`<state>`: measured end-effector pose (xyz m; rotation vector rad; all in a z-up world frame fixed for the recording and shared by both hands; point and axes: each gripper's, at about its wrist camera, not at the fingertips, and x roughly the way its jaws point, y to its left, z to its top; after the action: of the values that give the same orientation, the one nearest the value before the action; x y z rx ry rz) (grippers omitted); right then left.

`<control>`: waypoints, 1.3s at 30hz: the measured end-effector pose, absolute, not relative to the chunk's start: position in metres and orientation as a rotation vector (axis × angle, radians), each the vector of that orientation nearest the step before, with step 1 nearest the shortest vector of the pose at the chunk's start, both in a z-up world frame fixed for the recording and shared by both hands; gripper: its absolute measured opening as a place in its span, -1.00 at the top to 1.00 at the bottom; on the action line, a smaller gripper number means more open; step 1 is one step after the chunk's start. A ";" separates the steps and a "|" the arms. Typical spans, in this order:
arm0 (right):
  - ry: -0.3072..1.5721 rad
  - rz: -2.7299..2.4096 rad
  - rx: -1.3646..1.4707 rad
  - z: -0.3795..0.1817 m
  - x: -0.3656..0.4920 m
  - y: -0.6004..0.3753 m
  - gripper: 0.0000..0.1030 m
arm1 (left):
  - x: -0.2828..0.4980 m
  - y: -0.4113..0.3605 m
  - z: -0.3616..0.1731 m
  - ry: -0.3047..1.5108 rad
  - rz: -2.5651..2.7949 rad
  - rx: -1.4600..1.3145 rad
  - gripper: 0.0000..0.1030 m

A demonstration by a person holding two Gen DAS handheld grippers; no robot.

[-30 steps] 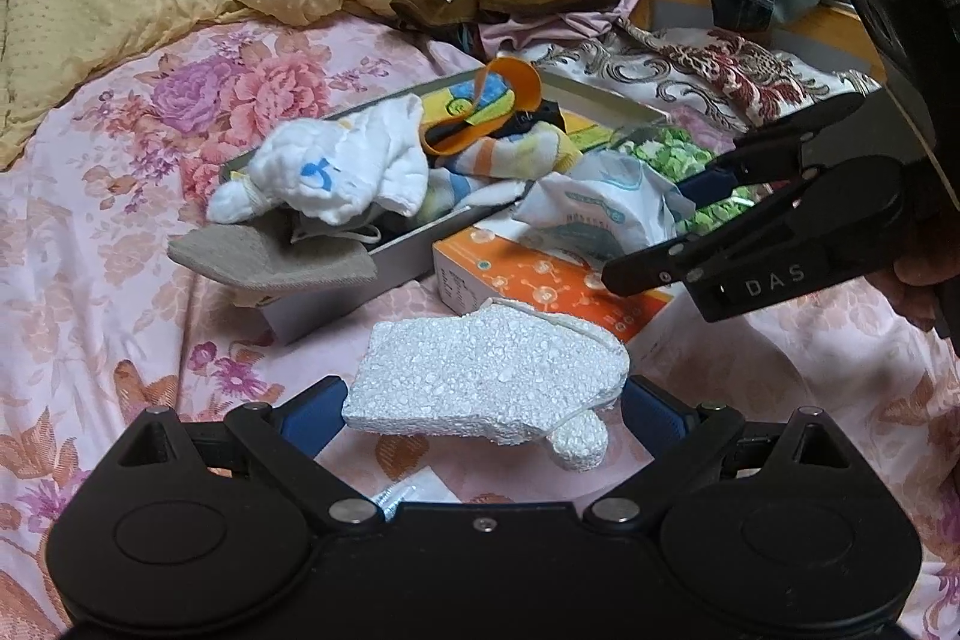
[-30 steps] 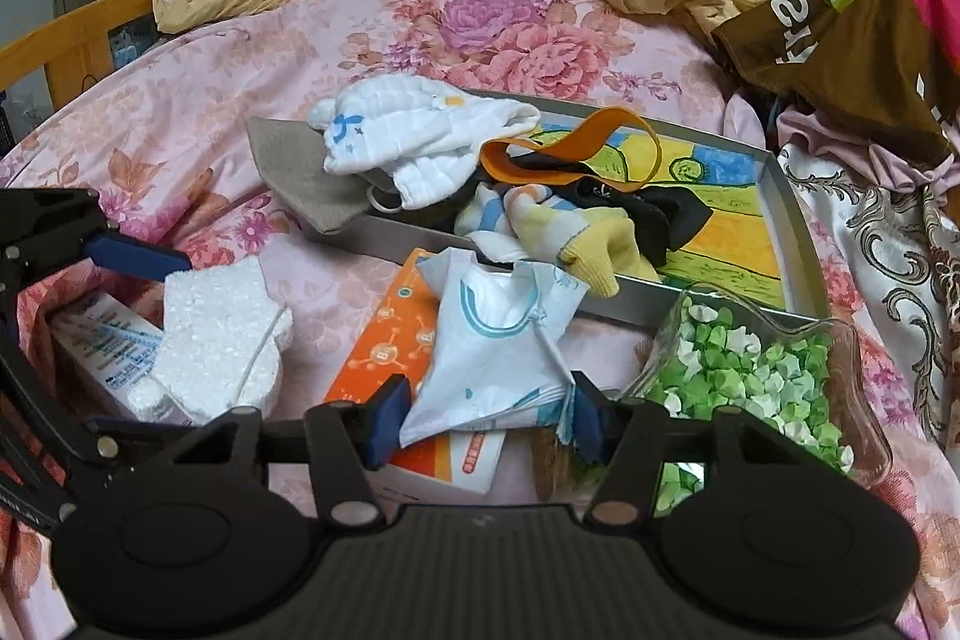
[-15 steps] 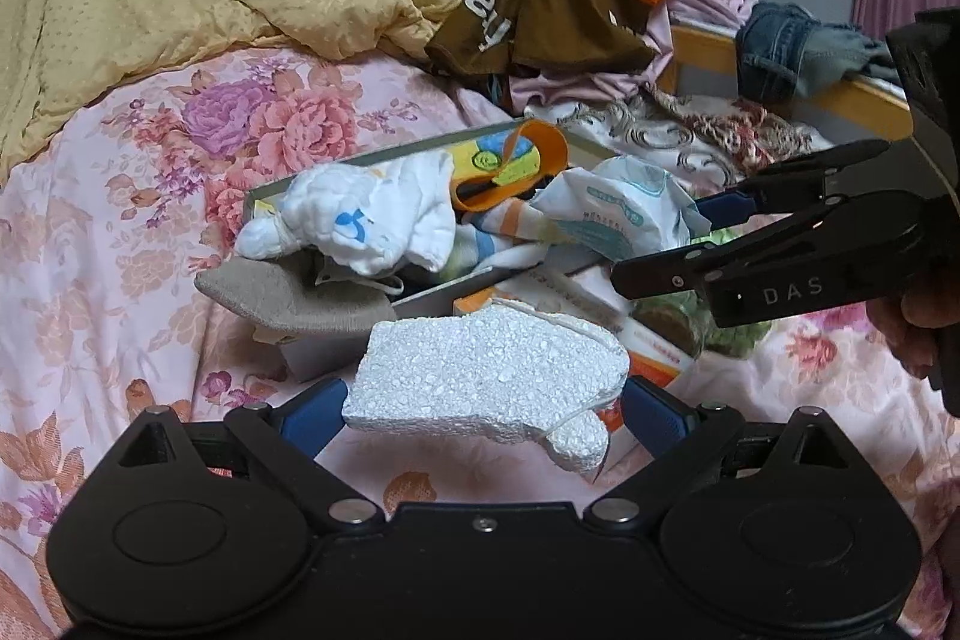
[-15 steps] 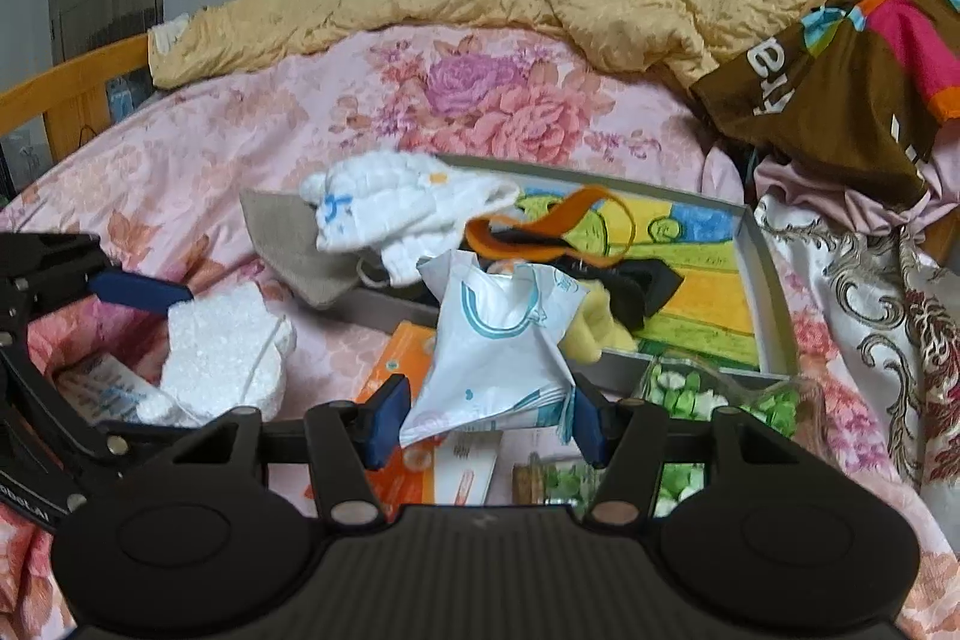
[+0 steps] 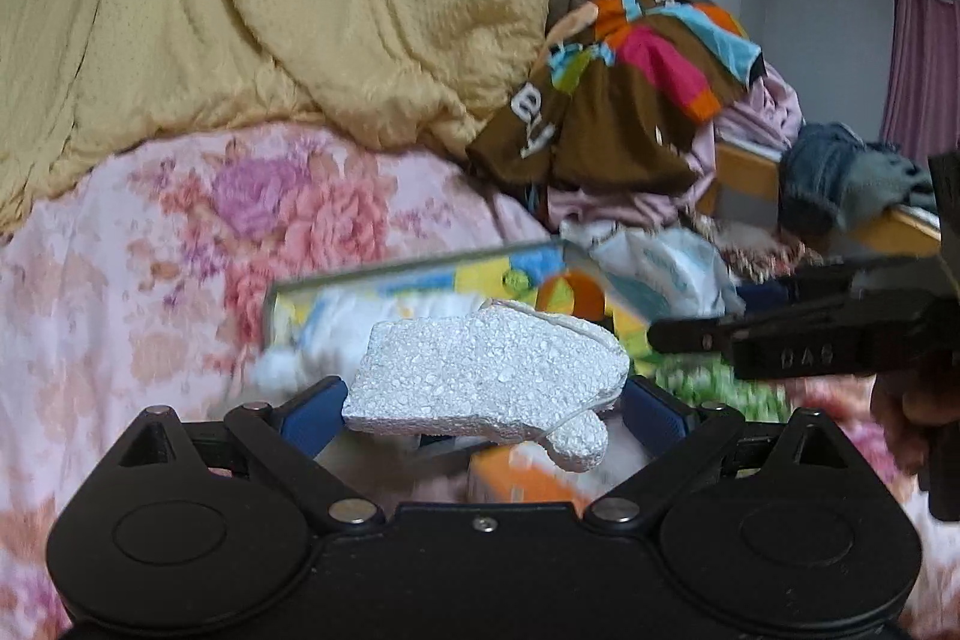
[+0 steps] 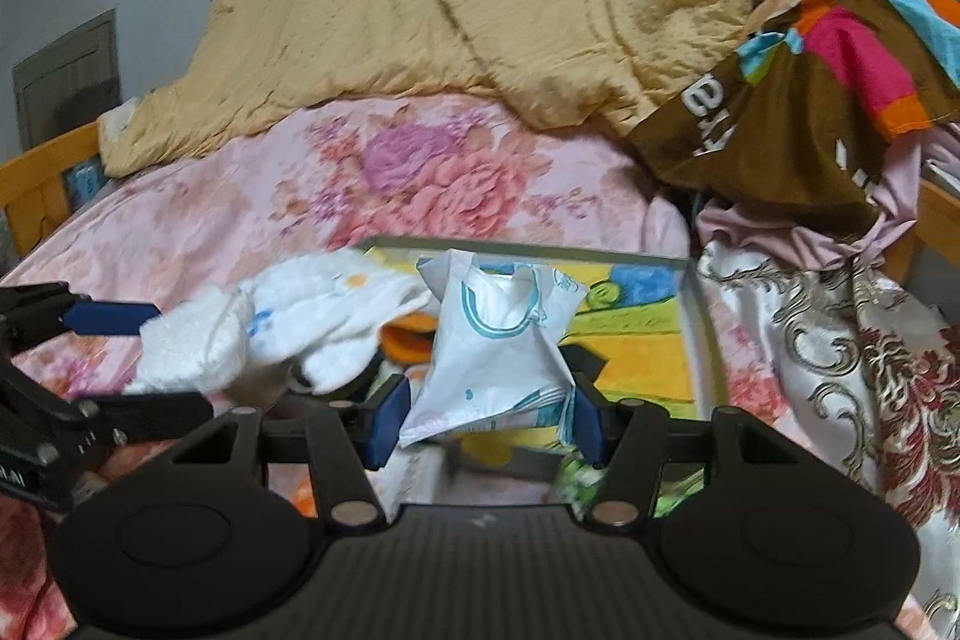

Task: Organize soft objects
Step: 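Lift and carry the foam sheet and white packet over the painted tray, then open both tools to drop the foam sheet and packet into the tray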

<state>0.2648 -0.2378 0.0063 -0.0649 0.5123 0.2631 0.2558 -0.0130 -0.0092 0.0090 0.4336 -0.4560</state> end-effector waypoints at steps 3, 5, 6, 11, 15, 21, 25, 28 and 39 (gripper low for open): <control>0.509 0.242 -0.048 0.006 0.275 -0.247 -0.17 | 0.271 -0.024 0.000 0.425 -0.452 -0.015 -0.88; 0.509 0.229 -0.037 0.005 0.280 -0.254 -0.17 | 0.282 -0.033 0.002 0.425 -0.452 -0.022 -0.88; 0.508 0.221 -0.032 0.004 0.283 -0.257 -0.17 | 0.287 -0.038 0.003 0.426 -0.449 -0.020 -0.88; 0.523 0.175 0.009 -0.004 0.301 -0.277 -0.17 | 0.311 -0.063 0.003 0.453 -0.419 0.019 -0.88; 0.551 0.153 0.017 -0.011 0.314 -0.289 -0.18 | 0.331 -0.083 0.000 0.500 -0.405 0.049 -0.88; 0.603 0.130 0.016 -0.026 0.327 -0.301 -0.18 | 0.360 -0.104 -0.007 0.570 -0.381 0.055 -0.88; 0.630 0.116 0.036 -0.033 0.332 -0.308 -0.18 | 0.372 -0.113 -0.007 0.599 -0.364 0.030 -0.88; 0.646 0.116 0.044 -0.038 0.332 -0.311 -0.18 | 0.375 -0.121 -0.007 0.599 -0.362 0.051 -0.89; 0.654 0.132 0.044 -0.042 0.330 -0.311 -0.20 | 0.380 -0.145 -0.014 0.644 -0.347 0.140 -0.89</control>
<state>0.3300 -0.3114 -0.0422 0.0443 0.6544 0.1319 0.3796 -0.1447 -0.0143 0.1398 0.6443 -0.3475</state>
